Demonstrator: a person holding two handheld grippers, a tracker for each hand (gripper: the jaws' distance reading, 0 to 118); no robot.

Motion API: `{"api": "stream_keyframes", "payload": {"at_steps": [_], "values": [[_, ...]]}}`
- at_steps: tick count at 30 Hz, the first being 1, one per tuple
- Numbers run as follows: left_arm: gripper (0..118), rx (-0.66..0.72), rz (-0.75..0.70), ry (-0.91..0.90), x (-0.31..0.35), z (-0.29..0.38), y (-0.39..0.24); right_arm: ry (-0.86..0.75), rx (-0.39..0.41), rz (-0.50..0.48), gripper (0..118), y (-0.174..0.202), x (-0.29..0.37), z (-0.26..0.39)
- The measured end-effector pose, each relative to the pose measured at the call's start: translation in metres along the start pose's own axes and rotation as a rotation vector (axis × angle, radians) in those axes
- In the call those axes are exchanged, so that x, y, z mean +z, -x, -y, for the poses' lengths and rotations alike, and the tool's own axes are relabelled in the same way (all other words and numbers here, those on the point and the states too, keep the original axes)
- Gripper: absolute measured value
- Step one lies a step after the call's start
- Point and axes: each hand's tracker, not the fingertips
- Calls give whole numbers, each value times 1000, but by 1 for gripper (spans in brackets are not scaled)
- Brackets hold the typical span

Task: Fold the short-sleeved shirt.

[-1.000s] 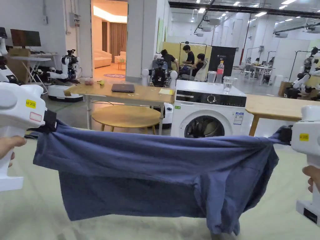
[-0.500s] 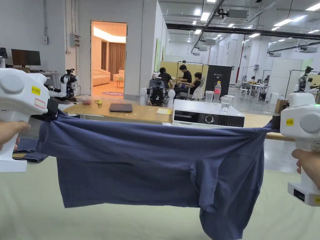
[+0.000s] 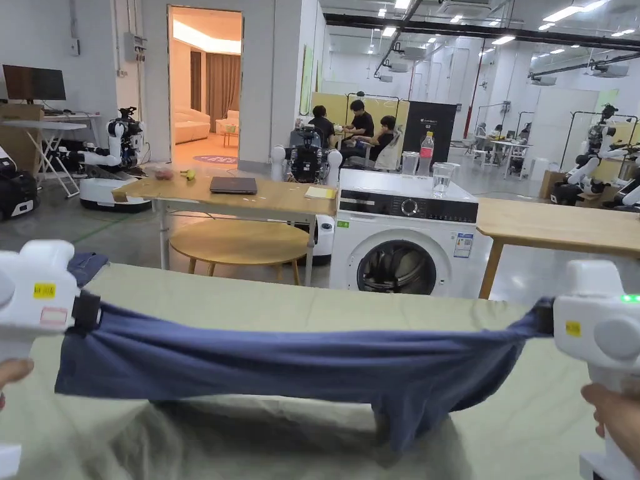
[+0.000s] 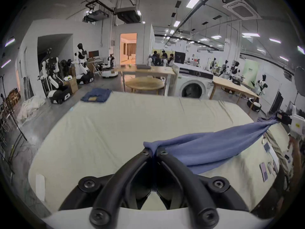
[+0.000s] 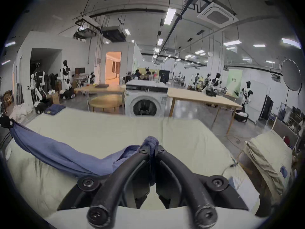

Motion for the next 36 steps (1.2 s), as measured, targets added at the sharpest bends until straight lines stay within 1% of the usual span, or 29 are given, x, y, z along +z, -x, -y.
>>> {"api": "stream_keyframes", "payload": {"at_steps": [3, 5, 7, 9, 10, 11, 14, 19, 20, 21, 22, 23, 24, 26, 28, 32, 33, 35, 36], "values": [[0, 30, 24, 53, 7, 66, 4, 40, -3, 4, 1, -1, 17, 60], [0, 36, 14, 91, 10, 103, 6, 103, 4, -3, 1, -6, 23, 95], [0, 71, 19, 137, 10, 137, 9, 152, -3, -2, 1, -7, 31, 127], [0, 108, 26, 187, 9, 164, 12, 189, 10, 7, 1, -7, 37, 152], [0, 94, 33, 207, 7, 176, 13, 213, 25, 13, 1, -7, 37, 164], [0, 95, 18, 224, 6, 187, 13, 222, 29, 24, 1, -7, 38, 173], [0, 132, 9, 268, -2, 212, 15, 281, -12, 2, 1, -9, 37, 198], [0, 139, -3, 309, -24, 226, 24, 296, -2, 15, 2, -9, 27, 217], [0, 143, -10, 309, -25, 223, 24, 288, -6, 14, 5, -6, 29, 216], [3, 150, -14, 305, -19, 220, 22, 279, -7, 17, 12, -5, 30, 214], [16, 157, -23, 285, -16, 215, 21, 263, -12, 17, 24, -3, 32, 211], [28, 158, -28, 263, -14, 209, 19, 232, -27, 13, 41, 0, 35, 208], [33, 160, -21, 222, -10, 203, 17, 210, -28, 13, 60, 7, 41, 203], [38, 142, -14, 138, 0, 191, 7, 146, -42, -13, 60, 17, 48, 193], [39, 91, -2, 36, 12, 177, -9, 95, -67, -40, 60, 33, 57, 182], [39, 17, 0, -109, 36, 163, -55, -33, -93, -64, 59, 68, 71, 168], [34, -5, -12, -149, 30, 163, -56, -64, -91, -70, 49, 77, 74, 166], [10, -62, -35, -193, 30, 161, -74, -110, -82, -86, 11, 94, 79, 163], [0, -82, -51, -195, 29, 160, -83, -113, -80, -81, 0, 103, 80, 162]]}}
